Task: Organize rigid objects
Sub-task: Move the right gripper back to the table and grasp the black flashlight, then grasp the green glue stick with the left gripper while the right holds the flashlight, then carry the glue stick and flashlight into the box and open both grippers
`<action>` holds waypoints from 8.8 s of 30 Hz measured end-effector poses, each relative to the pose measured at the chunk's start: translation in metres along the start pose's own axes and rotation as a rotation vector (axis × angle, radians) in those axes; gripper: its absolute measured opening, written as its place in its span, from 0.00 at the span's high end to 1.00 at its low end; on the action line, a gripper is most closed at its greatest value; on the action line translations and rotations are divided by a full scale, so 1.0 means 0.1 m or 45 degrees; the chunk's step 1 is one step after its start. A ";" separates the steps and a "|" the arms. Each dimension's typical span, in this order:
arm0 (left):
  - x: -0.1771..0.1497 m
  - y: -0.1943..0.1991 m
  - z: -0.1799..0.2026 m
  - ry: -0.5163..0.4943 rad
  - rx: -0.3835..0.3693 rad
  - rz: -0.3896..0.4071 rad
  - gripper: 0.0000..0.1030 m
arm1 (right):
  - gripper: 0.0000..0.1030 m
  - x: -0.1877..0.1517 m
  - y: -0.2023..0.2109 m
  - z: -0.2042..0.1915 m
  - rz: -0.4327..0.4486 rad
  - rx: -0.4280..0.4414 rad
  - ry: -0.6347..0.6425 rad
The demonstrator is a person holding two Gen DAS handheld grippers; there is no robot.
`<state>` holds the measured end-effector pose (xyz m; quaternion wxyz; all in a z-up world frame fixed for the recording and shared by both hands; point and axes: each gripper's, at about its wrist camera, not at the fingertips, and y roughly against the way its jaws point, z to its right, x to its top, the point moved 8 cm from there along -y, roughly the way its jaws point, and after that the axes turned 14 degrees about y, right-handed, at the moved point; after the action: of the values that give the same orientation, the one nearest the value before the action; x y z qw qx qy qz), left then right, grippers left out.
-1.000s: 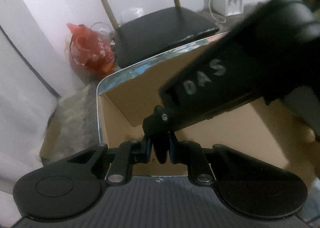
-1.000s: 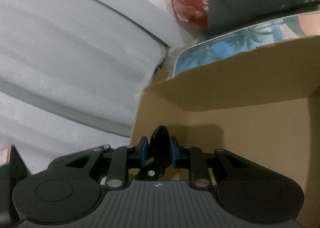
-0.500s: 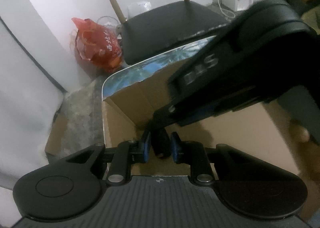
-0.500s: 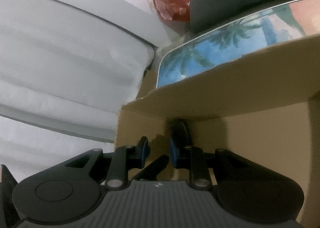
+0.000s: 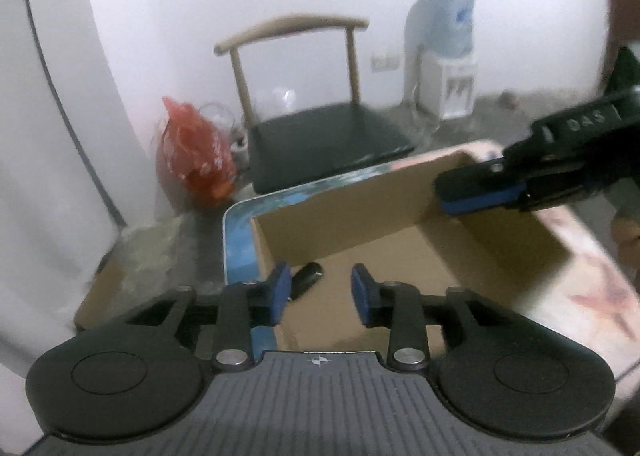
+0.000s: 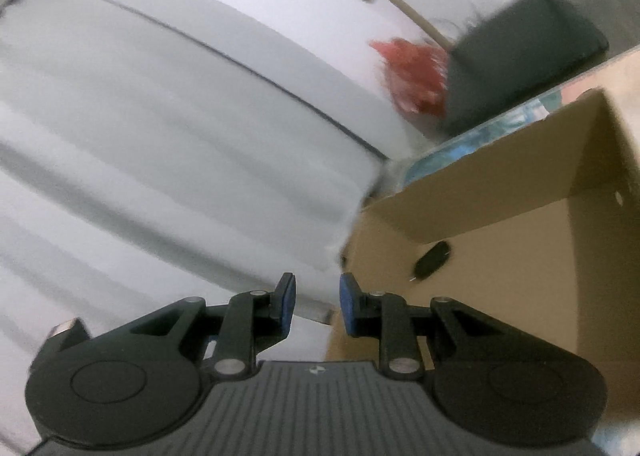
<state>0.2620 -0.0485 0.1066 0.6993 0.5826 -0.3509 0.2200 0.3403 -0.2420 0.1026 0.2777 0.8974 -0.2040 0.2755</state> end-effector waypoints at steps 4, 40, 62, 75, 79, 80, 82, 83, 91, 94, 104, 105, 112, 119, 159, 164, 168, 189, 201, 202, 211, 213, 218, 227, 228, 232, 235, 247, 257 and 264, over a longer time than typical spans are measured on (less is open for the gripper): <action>-0.38 0.35 0.07 0.007 -0.085 0.042 0.59 | 0.74 -0.40 0.52 -0.33 0.076 0.054 0.125; -2.36 -0.41 0.56 0.141 -0.354 -0.189 0.50 | 0.75 -2.47 -0.28 0.23 -0.330 -0.142 0.292; -2.55 -0.15 0.60 0.147 -0.432 -0.202 0.50 | 0.74 -2.78 -0.06 0.08 -0.383 -0.121 0.194; -2.50 -0.25 0.59 0.129 -0.399 -0.186 0.54 | 0.74 -2.73 -0.10 0.16 -0.361 -0.150 0.168; -2.50 -0.26 0.60 0.121 -0.388 -0.177 0.60 | 0.74 -2.73 -0.11 0.17 -0.356 -0.149 0.167; -2.50 -0.26 0.60 0.120 -0.383 -0.175 0.61 | 0.74 -2.73 -0.10 0.16 -0.354 -0.152 0.171; -2.49 -0.26 0.59 0.121 -0.371 -0.171 0.66 | 0.74 -2.72 -0.10 0.16 -0.353 -0.162 0.183; -2.49 -0.27 0.58 0.121 -0.362 -0.168 0.68 | 0.74 -2.70 -0.09 0.15 -0.347 -0.171 0.194; -2.47 -0.28 0.57 0.138 -0.345 -0.173 0.70 | 0.74 -2.40 0.14 0.10 -0.236 -0.383 0.438; -2.47 -0.29 0.58 0.140 -0.340 -0.174 0.70 | 0.74 -2.36 0.13 0.19 -0.247 -0.452 0.482; -2.46 -0.29 0.58 0.139 -0.349 -0.175 0.70 | 0.74 -2.54 0.08 0.25 -0.328 -0.390 0.421; -2.46 -0.29 0.58 0.137 -0.352 -0.175 0.70 | 0.74 -2.57 0.09 0.23 -0.335 -0.377 0.416; -2.46 -0.31 0.60 0.131 -0.352 -0.167 0.70 | 0.74 -2.62 0.05 0.17 -0.338 -0.348 0.404; -2.45 -0.31 0.60 0.128 -0.338 -0.171 0.70 | 0.74 -2.54 0.03 0.24 -0.359 -0.373 0.364; -2.44 -0.27 0.58 0.201 -0.299 -0.140 0.79 | 0.83 -2.53 0.18 0.14 -0.384 -0.457 0.449; -2.44 -0.30 0.59 0.177 -0.296 -0.152 0.79 | 0.83 -2.50 0.12 0.16 -0.423 -0.502 0.493; -2.41 -0.34 0.58 0.178 -0.293 -0.165 0.78 | 0.82 -2.46 0.04 0.14 -0.454 -0.530 0.554; -1.95 0.06 0.59 0.178 -0.305 0.061 0.80 | 0.84 -2.16 0.26 -0.26 -0.258 -0.463 0.689; -0.72 0.20 0.51 0.155 -0.274 0.208 0.80 | 0.84 -1.00 0.26 -0.65 -0.059 -0.353 0.752; -0.58 0.11 0.48 0.161 -0.268 0.180 0.80 | 0.84 -0.86 0.19 -0.62 -0.065 -0.343 0.737; 0.03 -1.27 0.07 0.311 -0.066 -0.288 0.80 | 0.84 -0.07 -0.82 0.28 -0.337 -0.332 0.448; -0.02 -1.56 -0.03 0.340 -0.006 -0.383 0.80 | 0.84 -0.04 -1.03 0.53 -0.413 -0.341 0.366; -0.14 -2.01 -0.22 0.382 0.093 -0.527 0.80 | 0.84 -0.09 -1.40 1.01 -0.562 -0.408 0.242; -0.22 -2.17 -0.27 0.392 0.175 -0.606 0.79 | 0.83 -0.20 -1.56 1.35 -0.645 -0.442 0.081; -0.22 -2.18 -0.26 0.396 0.174 -0.607 0.79 | 0.83 -0.20 -1.56 1.36 -0.643 -0.441 0.069; -0.20 -2.19 -0.27 0.424 0.156 -0.617 0.78 | 0.82 -0.26 -1.48 1.35 -0.632 -0.425 0.024; -0.20 -2.21 -0.24 0.431 0.147 -0.629 0.77 | 0.82 -0.25 -1.47 1.37 -0.633 -0.419 0.005; -0.09 -2.01 -0.22 0.444 0.101 -0.603 0.65 | 0.82 -0.20 -1.35 1.19 -0.560 -0.380 0.018; 0.19 -1.28 -0.22 0.393 0.029 -0.357 0.54 | 0.82 -0.05 -0.91 0.92 -0.442 -0.328 0.052; 0.13 -0.37 -0.27 0.380 -0.100 -0.118 0.48 | 0.81 -0.20 -0.21 0.37 -0.249 -0.237 0.204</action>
<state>0.3034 -0.0321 0.0904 0.7754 0.5313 -0.2242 0.2575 0.3506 -0.2444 0.0567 0.4006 0.8585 -0.1174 0.2978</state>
